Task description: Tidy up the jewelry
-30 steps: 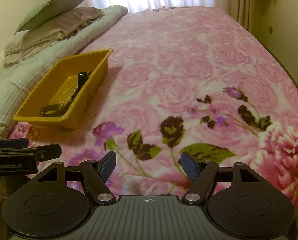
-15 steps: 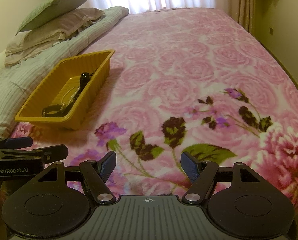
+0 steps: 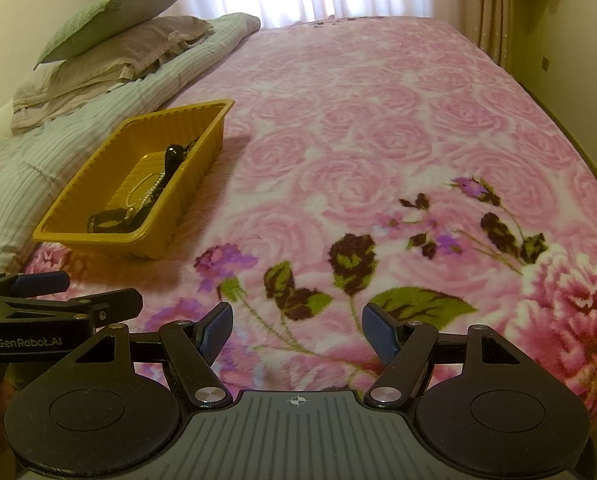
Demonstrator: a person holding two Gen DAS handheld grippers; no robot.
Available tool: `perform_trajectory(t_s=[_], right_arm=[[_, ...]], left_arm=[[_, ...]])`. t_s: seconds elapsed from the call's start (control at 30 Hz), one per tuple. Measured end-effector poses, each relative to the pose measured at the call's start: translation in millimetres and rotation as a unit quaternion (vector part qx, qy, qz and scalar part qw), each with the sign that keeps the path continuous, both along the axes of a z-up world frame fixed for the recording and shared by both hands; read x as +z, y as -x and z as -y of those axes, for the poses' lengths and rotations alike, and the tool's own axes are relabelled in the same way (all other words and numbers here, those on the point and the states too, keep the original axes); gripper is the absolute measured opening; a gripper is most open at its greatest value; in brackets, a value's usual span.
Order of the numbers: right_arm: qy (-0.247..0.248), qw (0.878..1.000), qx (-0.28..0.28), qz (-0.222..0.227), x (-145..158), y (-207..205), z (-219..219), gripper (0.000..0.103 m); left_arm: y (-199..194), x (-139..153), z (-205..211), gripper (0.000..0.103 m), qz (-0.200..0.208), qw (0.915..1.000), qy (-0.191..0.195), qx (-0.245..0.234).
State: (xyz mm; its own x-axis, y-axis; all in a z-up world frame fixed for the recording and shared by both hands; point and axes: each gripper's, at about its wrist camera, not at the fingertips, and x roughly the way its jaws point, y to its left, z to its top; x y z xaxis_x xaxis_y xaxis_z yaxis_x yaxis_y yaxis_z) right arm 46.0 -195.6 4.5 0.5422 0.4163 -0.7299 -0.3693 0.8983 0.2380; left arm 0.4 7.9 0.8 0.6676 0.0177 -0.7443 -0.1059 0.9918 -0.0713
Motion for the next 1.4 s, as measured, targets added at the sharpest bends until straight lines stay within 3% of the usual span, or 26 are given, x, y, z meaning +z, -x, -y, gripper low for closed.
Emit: perform_trajectory(t_s=[1.4], right_arm=[[0.0, 1.0, 0.002, 0.0, 0.6, 2.3, -3.0, 0.071]], left_arm=[[0.2, 0.5, 1.7, 0.102, 0.002, 1.0, -0.002, -0.001]])
